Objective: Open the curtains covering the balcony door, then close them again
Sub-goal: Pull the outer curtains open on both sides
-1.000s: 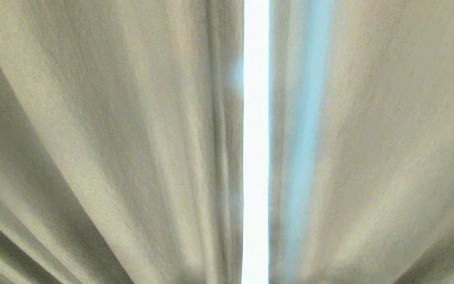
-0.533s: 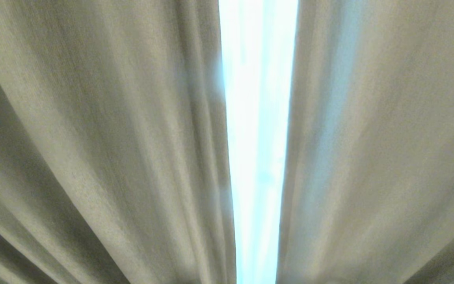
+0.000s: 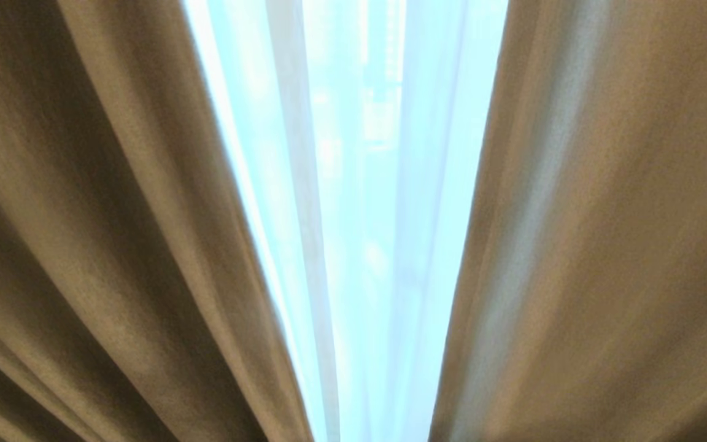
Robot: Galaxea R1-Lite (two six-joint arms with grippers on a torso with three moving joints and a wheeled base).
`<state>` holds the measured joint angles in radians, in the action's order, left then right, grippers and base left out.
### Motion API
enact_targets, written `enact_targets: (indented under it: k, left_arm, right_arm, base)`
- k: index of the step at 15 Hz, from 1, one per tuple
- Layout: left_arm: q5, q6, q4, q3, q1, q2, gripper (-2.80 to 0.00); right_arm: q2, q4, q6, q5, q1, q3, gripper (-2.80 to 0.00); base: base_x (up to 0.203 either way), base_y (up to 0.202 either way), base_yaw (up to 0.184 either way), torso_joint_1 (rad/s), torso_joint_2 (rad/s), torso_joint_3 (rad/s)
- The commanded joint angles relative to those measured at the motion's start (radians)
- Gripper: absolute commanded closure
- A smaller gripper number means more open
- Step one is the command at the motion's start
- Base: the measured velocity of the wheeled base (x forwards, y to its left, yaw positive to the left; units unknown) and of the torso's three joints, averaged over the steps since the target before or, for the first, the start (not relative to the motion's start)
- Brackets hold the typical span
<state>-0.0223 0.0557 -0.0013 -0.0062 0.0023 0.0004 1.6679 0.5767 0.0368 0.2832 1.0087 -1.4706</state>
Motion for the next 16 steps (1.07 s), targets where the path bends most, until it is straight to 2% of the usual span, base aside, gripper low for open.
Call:
enact_targets:
  k: [1,5,7,11,16]
  left_arm:
    - [-0.001,0.001,0.0,0.0,0.001,0.001,0.0]
    - [-0.001,0.001,0.0,0.0,0.001,0.001,0.0]
    - [-0.001,0.001,0.0,0.0,0.001,0.001,0.0]
    - [-0.001,0.001,0.0,0.0,0.001,0.001,0.0]
    - [-0.001,0.001,0.0,0.0,0.001,0.0,0.0]
  right_arm:
    - [-0.018,0.008,-0.002,0.005,0.001,0.0,0.0]
    - [-0.067,-0.002,-0.024,0.017,-0.004,0.014,0.0]
    - [-0.108,-0.007,-0.042,0.07,-0.01,0.034,0.0]
    - [-0.216,-0.011,-0.052,0.137,-0.074,0.132,0.0]
    - [-0.317,-0.011,-0.07,0.174,-0.137,0.232,0.0]
  base:
    - [0.0,0.0,0.0,0.0,0.0,0.0]
    - [0.0,0.0,0.0,0.0,0.0,0.0]
    - [0.0,0.0,0.0,0.0,0.0,0.0]
    - [0.0,0.0,0.0,0.0,0.0,0.0]
    - [0.0,0.0,0.0,0.0,0.0,0.0]
